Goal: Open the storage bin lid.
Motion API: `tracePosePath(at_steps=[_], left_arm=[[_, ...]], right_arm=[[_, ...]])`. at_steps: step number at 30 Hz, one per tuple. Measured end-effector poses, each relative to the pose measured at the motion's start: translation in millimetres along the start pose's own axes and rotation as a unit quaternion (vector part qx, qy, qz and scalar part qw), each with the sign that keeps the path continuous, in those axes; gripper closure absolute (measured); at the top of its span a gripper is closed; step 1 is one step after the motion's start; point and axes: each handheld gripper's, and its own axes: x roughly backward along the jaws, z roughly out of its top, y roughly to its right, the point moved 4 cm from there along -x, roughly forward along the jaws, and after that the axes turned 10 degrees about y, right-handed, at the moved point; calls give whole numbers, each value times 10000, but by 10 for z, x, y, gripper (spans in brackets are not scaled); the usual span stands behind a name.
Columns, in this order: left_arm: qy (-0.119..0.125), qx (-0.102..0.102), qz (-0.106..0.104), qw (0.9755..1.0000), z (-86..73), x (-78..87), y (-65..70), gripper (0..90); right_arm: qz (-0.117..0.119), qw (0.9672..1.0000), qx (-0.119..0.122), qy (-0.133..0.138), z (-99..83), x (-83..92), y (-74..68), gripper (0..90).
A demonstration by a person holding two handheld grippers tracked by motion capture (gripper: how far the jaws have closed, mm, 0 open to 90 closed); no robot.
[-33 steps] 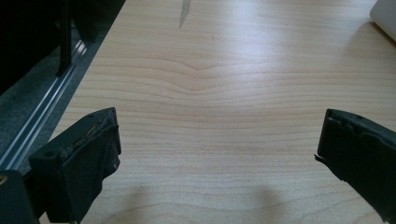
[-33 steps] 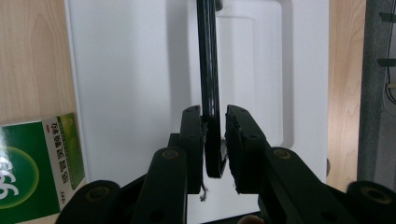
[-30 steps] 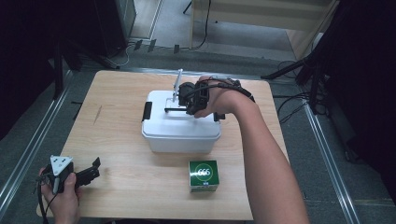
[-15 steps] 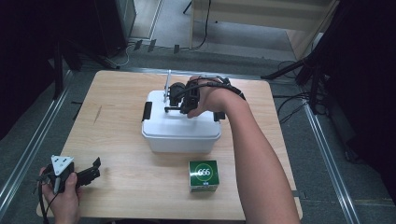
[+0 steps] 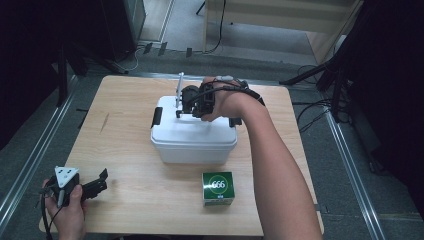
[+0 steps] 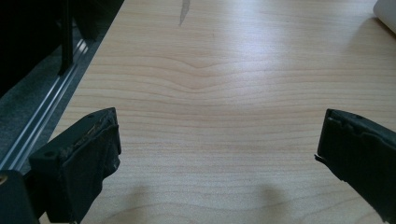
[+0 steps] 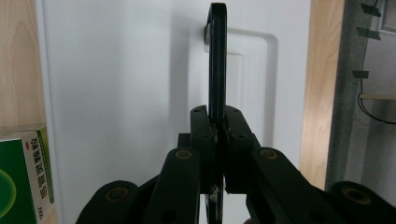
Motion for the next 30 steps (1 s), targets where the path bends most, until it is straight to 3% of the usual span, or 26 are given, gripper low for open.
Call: tracePosePath(at_steps=[10, 15, 25, 30], left_arm=[[10, -5, 10, 10000, 0, 0, 0, 0], [12, 7, 11, 10000, 0, -2, 0, 0], [8, 4, -3, 10000, 0, -1, -1, 0], [-4, -29, 14, 10000, 0, -2, 3, 0]], right_arm=[[-226, 9995, 61, 223, -64, 262, 76, 853], [-362, 9991, -51, 209, -167, 386, 87, 853], [-567, 9983, -73, 97, -502, 580, 78, 852], [-612, 9979, -216, 69, -681, 651, 61, 852]])
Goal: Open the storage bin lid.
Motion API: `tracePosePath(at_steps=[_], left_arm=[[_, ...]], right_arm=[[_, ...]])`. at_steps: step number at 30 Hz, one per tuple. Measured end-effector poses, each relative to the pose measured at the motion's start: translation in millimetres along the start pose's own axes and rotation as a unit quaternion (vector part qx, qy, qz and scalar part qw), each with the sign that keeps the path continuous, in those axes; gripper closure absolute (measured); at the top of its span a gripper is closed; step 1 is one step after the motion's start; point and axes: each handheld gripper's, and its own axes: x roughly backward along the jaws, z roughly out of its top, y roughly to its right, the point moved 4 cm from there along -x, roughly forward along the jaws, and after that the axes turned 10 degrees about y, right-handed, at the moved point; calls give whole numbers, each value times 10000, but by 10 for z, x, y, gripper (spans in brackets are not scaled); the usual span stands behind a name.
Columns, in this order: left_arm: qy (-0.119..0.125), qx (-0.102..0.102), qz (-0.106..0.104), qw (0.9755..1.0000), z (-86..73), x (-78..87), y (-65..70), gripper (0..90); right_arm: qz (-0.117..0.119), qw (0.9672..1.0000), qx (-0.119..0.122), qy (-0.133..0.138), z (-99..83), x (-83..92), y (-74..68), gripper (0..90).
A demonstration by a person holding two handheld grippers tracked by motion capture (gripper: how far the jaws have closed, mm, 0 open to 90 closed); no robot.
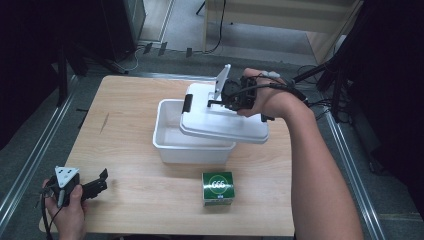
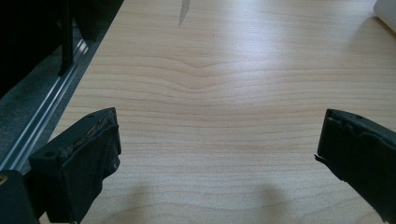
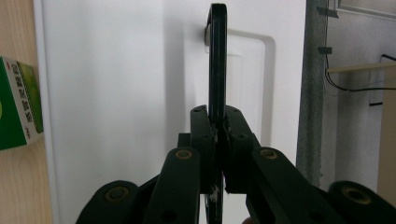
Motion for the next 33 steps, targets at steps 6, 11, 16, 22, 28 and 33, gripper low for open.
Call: tracePosePath(at_steps=[6, 11, 16, 22, 28, 33], left_arm=[[-8, -14, -4, 10000, 0, -2, 1, 0], [-48, -53, -17, 10000, -1, -4, 4, 0], [-30, -59, 0, 10000, 0, -6, 9, 0], [-23, -62, -1, 10000, 0, -5, 12, 0], [-19, -92, 16, 10000, -1, -6, 16, 0], [-8, -100, 31, 9999, -1, -6, 21, 0]], right_arm=[[-17, 9999, -153, -43, -223, 92, 3, 852], [-123, 9994, -316, -21, -473, 197, -5, 852], [-153, 9990, -407, -32, -676, 243, -22, 852], [-248, 9978, -615, -39, -946, 332, -56, 852], [-370, 9956, -848, -126, -1254, 451, -98, 852], [-435, 9937, -1028, -138, -1450, 505, -152, 852]])
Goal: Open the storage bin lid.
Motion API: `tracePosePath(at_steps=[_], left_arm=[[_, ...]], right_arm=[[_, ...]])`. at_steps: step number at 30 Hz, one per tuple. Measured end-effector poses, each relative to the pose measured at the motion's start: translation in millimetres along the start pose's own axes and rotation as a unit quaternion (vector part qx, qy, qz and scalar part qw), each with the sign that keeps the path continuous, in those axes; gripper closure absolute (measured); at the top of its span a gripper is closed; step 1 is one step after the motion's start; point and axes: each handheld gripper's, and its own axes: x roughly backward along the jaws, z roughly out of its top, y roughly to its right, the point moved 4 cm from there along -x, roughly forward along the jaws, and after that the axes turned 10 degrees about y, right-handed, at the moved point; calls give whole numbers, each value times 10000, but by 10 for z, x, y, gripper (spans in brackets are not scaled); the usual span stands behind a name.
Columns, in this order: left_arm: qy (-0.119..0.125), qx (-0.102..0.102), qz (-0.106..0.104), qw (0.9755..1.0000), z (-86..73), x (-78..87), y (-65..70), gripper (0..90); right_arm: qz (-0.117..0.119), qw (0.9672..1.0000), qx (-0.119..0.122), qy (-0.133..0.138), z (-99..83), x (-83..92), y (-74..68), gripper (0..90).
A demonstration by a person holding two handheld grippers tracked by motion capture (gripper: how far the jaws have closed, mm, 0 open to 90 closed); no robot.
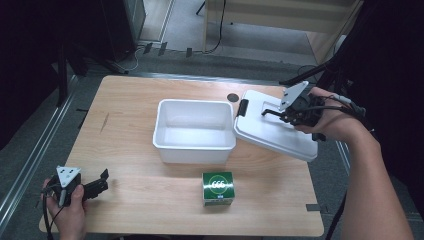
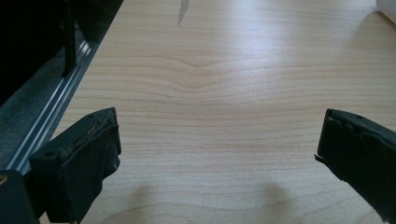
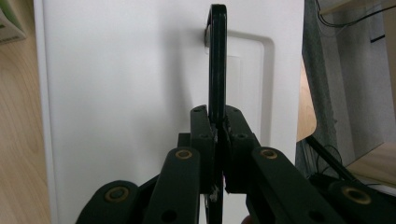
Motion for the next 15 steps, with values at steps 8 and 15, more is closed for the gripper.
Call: tracePosePath(at_steps=[8, 15], left_arm=[[-15, -33, 8, 10000, -1, 3, 2, 0], [-17, -39, 8, 10000, -1, 4, 2, 0]], right_arm=[[-18, 9999, -131, -22, -210, -27, -53, 852], [9, 9998, -183, -58, -357, -137, -121, 852]])
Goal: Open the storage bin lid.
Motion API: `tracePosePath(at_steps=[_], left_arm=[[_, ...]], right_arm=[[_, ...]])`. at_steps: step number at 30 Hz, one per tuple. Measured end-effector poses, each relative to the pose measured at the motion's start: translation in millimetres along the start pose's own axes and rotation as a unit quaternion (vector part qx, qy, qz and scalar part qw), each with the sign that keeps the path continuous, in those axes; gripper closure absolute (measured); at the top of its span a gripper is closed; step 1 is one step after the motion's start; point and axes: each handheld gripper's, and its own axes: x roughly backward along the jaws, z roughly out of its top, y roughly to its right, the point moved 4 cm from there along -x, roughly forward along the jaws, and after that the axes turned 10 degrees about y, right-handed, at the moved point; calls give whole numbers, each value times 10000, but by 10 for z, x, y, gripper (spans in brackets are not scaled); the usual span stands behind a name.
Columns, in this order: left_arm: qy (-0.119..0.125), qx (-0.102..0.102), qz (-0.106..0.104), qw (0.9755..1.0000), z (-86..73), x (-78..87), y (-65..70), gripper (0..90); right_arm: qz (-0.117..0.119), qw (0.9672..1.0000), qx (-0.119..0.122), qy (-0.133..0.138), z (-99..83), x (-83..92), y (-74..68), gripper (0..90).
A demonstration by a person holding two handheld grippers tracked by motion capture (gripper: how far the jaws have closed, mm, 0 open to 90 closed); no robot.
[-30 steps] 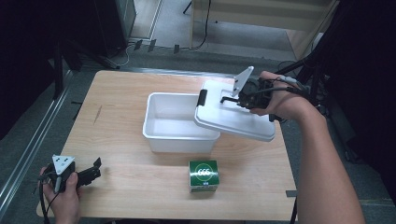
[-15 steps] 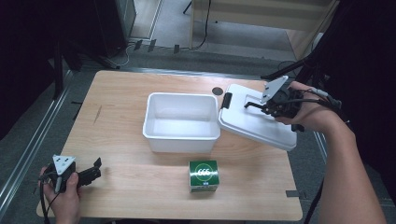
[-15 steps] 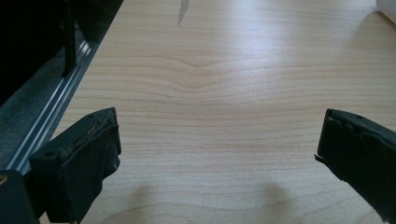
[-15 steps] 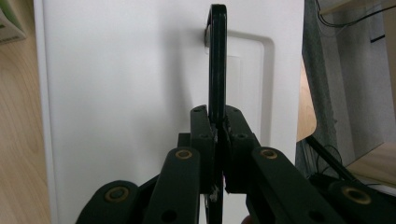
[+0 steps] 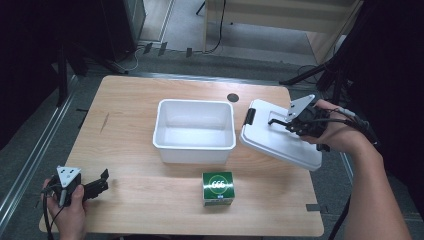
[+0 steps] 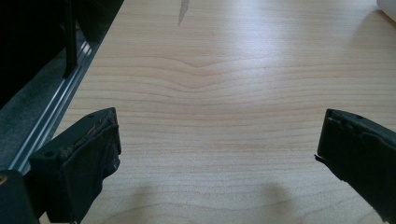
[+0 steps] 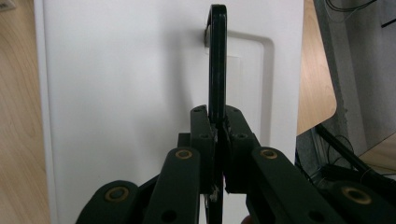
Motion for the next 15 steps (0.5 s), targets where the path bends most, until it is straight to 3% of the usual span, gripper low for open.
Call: tracePosePath(at_steps=[15], left_arm=[[9, -8, 12, 10000, 0, 0, 2, 0]], right_arm=[[112, 9997, 14, -219, -217, -337, -156, 852]])
